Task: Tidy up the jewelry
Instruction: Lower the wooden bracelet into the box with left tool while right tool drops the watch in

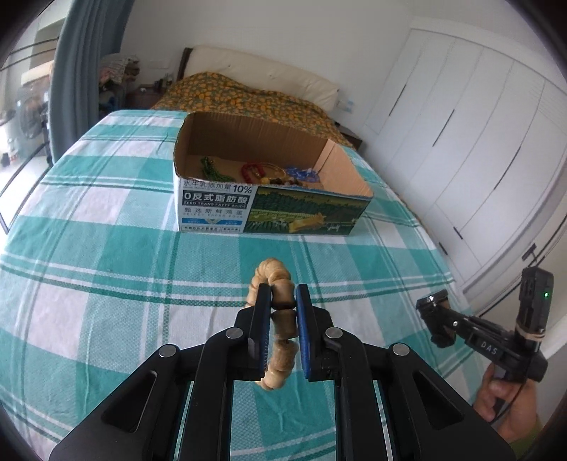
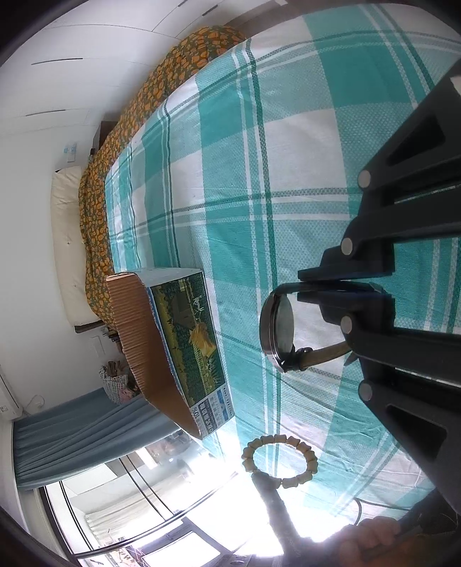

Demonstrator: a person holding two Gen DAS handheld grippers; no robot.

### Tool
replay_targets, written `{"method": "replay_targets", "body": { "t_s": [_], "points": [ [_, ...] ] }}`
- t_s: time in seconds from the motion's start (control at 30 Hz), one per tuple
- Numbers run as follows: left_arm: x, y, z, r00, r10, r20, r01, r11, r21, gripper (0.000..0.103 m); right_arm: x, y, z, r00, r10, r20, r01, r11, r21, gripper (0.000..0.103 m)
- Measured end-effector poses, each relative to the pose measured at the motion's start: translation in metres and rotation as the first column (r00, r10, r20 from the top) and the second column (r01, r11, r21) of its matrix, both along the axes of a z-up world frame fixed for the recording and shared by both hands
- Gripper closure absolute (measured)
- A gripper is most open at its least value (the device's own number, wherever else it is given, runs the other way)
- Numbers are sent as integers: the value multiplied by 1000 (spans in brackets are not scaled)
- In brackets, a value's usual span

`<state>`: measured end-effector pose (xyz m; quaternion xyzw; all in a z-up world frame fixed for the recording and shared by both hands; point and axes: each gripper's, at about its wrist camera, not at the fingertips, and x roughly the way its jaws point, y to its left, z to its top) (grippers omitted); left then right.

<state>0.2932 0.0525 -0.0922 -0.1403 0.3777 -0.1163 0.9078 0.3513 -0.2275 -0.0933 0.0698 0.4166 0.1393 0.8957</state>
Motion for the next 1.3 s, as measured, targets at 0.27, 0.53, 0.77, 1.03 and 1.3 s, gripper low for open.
{"method": "replay_targets", "body": {
  "t_s": [0.27, 0.53, 0.77, 1.03, 1.3],
  "points": [
    [17, 15, 25, 1000, -1, 18, 2, 999, -49, 91, 16, 20, 29, 997, 67, 40, -66, 998, -17, 98],
    [63, 34, 69, 996, 4, 91, 1, 999, -49, 91, 67, 51, 78, 980, 147, 137, -141, 989, -52, 98],
    [126, 38, 81, 992, 9, 126, -6, 1000, -22, 91, 143, 88, 95, 977, 169, 127, -166, 986, -33, 98],
    [194, 33, 30, 1000, 10, 27, -12, 998, 62, 91, 212, 137, 48, 982, 187, -5, -187, 982, -42, 98],
    [210, 28, -4, 998, 49, -35, -42, 983, 178, 55, 249, 147, -4, 968, 173, -181, -178, 984, -13, 73]
  ]
}}
